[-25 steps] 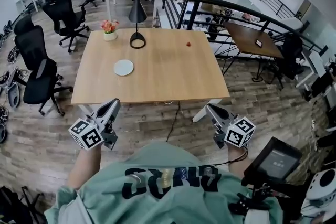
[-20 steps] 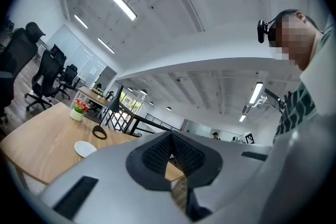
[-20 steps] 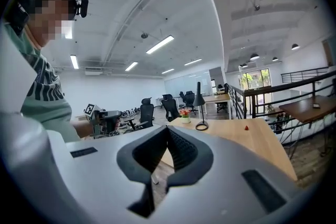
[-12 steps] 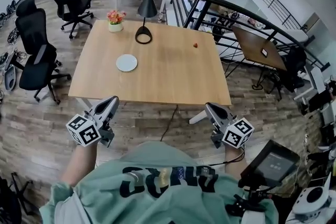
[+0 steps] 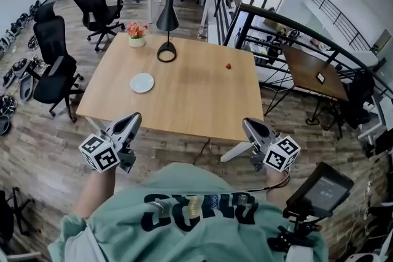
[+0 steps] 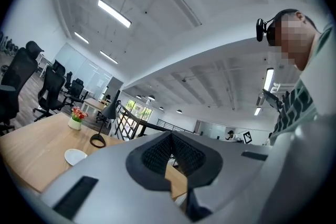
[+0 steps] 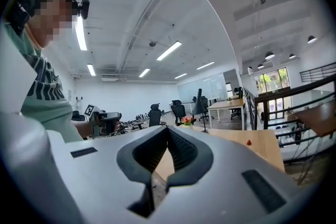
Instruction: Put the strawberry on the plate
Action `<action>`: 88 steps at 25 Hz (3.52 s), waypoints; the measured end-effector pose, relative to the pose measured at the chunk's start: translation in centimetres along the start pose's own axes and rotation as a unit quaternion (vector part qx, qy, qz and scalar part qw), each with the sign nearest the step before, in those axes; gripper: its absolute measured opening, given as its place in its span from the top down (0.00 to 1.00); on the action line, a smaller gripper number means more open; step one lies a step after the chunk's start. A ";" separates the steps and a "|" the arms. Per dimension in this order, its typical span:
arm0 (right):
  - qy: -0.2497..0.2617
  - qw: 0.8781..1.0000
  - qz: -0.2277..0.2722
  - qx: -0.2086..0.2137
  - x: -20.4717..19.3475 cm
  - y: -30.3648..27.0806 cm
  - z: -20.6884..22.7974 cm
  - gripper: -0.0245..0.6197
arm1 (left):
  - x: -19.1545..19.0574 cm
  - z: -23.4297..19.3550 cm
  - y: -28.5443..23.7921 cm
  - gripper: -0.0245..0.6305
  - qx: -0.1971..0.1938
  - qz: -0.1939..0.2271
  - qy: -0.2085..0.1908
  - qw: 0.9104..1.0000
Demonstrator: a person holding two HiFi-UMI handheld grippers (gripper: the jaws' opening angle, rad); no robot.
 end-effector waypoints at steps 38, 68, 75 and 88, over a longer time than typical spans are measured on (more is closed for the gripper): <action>-0.024 0.994 0.006 -0.107 1.4 -9.8 10.7 0.95 | 3.1 -14.3 -20.3 0.96 -0.118 -0.053 0.006 0.992; -0.034 0.998 -0.015 0.055 3.5 -19.2 31.3 0.95 | 1.7 -14.7 -29.7 0.96 0.032 -0.028 0.019 0.999; -0.079 0.994 0.004 0.080 0.8 -15.7 38.6 0.95 | 0.1 -8.2 -34.5 0.96 0.065 -0.056 0.006 0.996; -0.084 0.996 0.006 0.003 -0.8 -19.5 35.0 0.95 | 0.3 -16.3 -34.2 0.96 -0.013 -0.078 0.041 0.996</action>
Point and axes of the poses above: the fingertips, and each gripper's own axes: y backward along the fingers, z to its right, x out of its top, the point moved 10 cm from there along y, backward along the fingers, and after that the axes turned 3 degrees about x, right-handed, at the moved point
